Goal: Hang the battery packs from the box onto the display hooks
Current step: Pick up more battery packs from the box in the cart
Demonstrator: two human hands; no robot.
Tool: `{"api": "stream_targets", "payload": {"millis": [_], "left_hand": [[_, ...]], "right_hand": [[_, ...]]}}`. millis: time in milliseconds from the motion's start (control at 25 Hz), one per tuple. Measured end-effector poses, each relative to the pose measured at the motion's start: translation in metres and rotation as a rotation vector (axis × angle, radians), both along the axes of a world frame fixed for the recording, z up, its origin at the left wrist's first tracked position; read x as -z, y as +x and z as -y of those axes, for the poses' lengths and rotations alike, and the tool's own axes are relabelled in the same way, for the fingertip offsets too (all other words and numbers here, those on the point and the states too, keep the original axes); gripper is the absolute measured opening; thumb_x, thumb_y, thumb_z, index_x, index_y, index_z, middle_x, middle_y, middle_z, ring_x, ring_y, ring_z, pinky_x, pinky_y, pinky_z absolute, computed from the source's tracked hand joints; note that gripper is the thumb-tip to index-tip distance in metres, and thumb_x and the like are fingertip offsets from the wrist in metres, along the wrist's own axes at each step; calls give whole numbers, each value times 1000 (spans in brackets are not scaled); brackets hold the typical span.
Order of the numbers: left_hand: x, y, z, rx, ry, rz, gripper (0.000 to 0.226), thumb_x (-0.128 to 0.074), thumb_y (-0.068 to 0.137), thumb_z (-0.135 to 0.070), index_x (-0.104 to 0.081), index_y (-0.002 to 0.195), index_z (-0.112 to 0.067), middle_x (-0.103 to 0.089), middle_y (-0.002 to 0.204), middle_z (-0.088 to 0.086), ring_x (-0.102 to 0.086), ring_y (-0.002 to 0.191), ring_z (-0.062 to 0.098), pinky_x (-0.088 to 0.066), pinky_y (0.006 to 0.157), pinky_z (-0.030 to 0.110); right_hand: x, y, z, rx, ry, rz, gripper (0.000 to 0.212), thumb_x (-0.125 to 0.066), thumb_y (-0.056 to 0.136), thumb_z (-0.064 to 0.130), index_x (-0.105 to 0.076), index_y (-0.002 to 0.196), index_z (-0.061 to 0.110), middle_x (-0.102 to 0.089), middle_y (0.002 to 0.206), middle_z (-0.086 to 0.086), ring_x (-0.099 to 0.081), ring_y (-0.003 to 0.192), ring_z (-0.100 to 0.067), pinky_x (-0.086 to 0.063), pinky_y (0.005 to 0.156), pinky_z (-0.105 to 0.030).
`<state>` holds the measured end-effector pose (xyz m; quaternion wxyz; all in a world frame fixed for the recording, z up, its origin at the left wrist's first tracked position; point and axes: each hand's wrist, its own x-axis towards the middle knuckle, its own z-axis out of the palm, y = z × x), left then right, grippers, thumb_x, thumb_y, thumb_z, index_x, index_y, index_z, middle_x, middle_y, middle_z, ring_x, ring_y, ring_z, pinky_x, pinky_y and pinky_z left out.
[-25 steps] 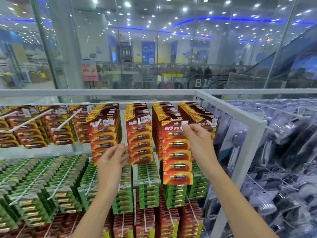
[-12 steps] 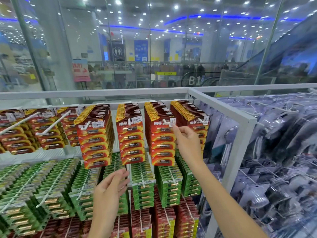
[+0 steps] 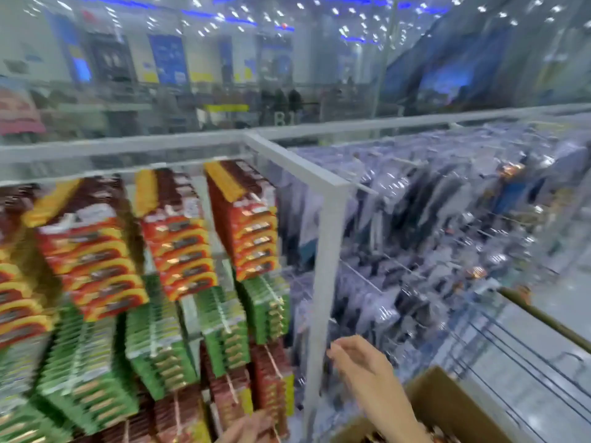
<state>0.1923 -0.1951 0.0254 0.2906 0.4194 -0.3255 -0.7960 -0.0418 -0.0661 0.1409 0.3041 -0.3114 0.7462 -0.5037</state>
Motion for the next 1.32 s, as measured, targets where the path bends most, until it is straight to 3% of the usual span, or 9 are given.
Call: {"api": "stream_targets", "payload": {"millis": [80, 160, 200, 400, 560, 800, 880, 1000, 1320], "left_hand": [[29, -35, -42, 146, 63, 102, 49, -103, 49, -2, -80, 91, 7, -73, 114, 28, -76, 85, 38, -62, 76, 41], [28, -82, -96, 174, -72, 318, 7, -78, 88, 2, -82, 88, -5, -80, 83, 12, -72, 78, 32, -54, 81, 39], [28, -99, -124, 217, -126, 392, 17, -65, 98, 0, -80, 93, -6, -80, 78, 3, -70, 79, 28, -52, 80, 36], [77, -158, -181, 352, -57, 470, 16, -63, 102, -15, -77, 96, -15, -78, 104, 5, -73, 96, 20, -56, 87, 33], [130, -203, -198, 429, -121, 625, 21, -68, 87, -40, -77, 83, -21, -76, 91, 6, -71, 85, 22, -54, 83, 38], [232, -299, -189, 402, 36, 849, 29, -65, 97, -23, -61, 69, -19, -66, 82, 6, -67, 85, 28, -56, 81, 39], [270, -324, -186, 369, 93, 1005, 20, -73, 93, -30, -71, 97, -10, -72, 100, 10, -70, 96, 32, -60, 92, 45], [278, -349, -188, 365, 107, 1156, 54, -80, 87, -39, -65, 126, -5, -70, 121, 15, -70, 106, 36, -61, 92, 48], [257, -344, -193, 275, 132, 1045, 17, -69, 97, -4, -65, 113, -5, -68, 118, 18, -73, 90, 35, -65, 68, 43]], "right_hand": [[41, -27, -42, 128, 77, -15, 10, -70, 96, 34, -74, 91, 26, -76, 88, 6, -69, 84, -9, -53, 82, -31], [87, -51, -91, 220, 188, 35, 15, -71, 91, 40, -73, 89, 25, -74, 84, 4, -66, 77, -11, -50, 76, -32], [111, -62, -116, 253, 245, 85, 20, -70, 88, 43, -72, 87, 23, -71, 80, 4, -62, 74, -13, -48, 73, -32], [181, -94, -204, 353, 557, 216, 14, -66, 97, 36, -63, 99, 22, -65, 97, 3, -59, 99, -19, -41, 86, -30], [216, -108, -240, 311, 667, 276, 22, -64, 99, 37, -66, 111, 19, -68, 105, 2, -63, 104, -21, -47, 87, -33], [232, -113, -250, 276, 679, 281, 16, -60, 101, 33, -63, 112, 21, -66, 99, 11, -61, 93, -10, -47, 82, -31], [235, -110, -249, 258, 676, 292, 16, -59, 101, 36, -62, 112, 25, -67, 102, 11, -63, 96, -9, -49, 86, -31], [237, -108, -249, 247, 675, 323, 16, -59, 101, 38, -61, 113, 28, -68, 104, 12, -62, 97, -3, -48, 81, -21], [240, -127, -240, 277, 670, 410, 18, -58, 103, 34, -61, 118, 24, -65, 108, 13, -59, 91, 3, -42, 61, -6]]}}
